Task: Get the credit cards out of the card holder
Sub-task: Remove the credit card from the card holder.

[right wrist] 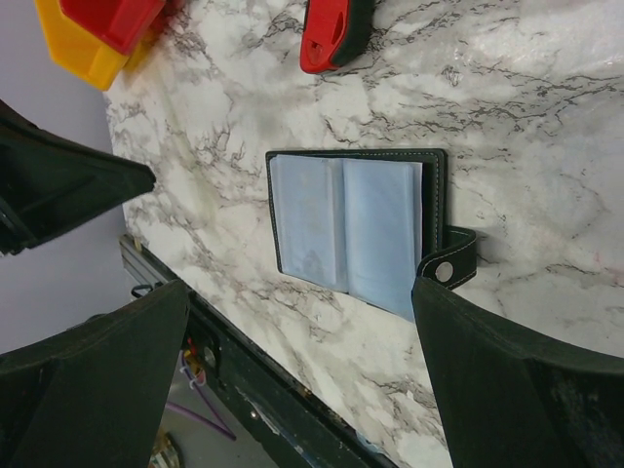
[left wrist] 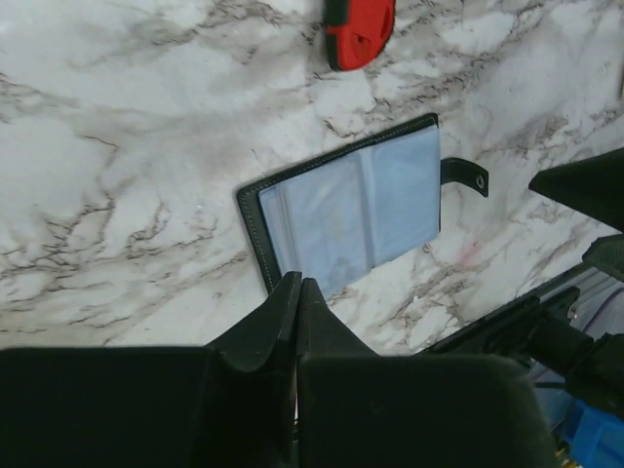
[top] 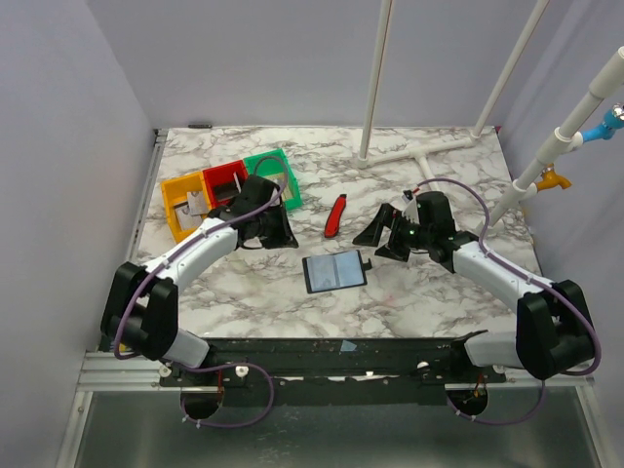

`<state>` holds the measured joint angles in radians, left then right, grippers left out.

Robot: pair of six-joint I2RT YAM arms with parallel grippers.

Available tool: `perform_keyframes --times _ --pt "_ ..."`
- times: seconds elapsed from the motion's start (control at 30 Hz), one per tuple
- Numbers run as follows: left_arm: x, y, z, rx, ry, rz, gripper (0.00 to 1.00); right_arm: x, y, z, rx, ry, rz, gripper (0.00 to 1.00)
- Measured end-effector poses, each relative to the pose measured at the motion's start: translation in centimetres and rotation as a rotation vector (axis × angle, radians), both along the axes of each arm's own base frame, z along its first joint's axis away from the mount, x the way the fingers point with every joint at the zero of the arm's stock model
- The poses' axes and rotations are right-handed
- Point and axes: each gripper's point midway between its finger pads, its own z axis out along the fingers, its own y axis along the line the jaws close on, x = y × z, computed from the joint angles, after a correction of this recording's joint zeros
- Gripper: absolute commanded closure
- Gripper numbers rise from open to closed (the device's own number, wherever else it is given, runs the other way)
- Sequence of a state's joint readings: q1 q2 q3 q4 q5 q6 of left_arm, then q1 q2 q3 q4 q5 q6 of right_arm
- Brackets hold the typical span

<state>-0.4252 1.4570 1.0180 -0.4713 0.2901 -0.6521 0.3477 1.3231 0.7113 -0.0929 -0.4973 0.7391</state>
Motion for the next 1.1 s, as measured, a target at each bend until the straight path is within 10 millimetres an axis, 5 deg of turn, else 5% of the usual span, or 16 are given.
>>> perform_keyframes --times 0.43,1.1 --pt "-2.5 -5.5 -3.5 -0.054 0.063 -0.092 1.0 0.0 0.0 -0.6 -0.014 0.01 -0.004 0.0" --pt "-4.8 -6.2 -7.3 -0.02 0.136 -0.126 1.0 -0.6 1.1 -2.2 -0.033 0.046 0.03 0.0"
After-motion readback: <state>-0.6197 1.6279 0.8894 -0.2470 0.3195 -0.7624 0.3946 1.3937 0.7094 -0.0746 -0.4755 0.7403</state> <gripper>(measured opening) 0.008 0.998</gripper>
